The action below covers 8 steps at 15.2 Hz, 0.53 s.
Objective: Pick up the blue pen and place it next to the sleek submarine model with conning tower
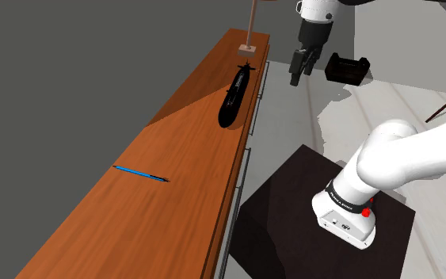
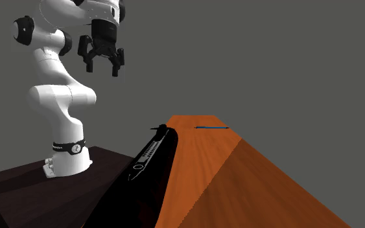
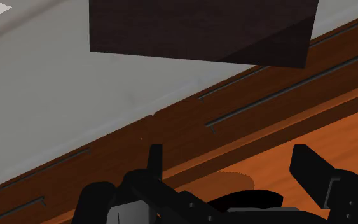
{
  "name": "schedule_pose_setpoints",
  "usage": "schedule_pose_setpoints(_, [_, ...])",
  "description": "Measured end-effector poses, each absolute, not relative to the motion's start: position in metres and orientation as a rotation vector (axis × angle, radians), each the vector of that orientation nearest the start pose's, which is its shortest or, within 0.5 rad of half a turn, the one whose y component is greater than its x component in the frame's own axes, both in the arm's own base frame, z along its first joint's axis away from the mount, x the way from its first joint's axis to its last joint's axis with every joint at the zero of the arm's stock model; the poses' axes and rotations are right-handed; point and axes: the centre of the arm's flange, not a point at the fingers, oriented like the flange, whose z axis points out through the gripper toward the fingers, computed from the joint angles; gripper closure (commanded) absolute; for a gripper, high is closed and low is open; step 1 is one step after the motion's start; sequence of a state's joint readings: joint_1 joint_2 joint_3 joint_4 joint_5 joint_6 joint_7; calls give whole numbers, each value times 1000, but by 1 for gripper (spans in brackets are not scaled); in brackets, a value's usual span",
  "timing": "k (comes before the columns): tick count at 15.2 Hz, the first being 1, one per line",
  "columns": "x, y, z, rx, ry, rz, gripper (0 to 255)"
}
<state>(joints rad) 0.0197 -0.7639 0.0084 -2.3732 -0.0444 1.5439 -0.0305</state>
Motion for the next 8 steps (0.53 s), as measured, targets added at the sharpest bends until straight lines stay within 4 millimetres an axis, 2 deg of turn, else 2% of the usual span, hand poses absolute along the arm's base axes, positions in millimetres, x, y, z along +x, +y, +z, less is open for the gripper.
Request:
schedule_pose_setpoints(3, [317, 15, 566, -3186, -110, 99, 0])
schedule_pose_setpoints(8, [348, 61, 542, -3173, -189, 74, 0])
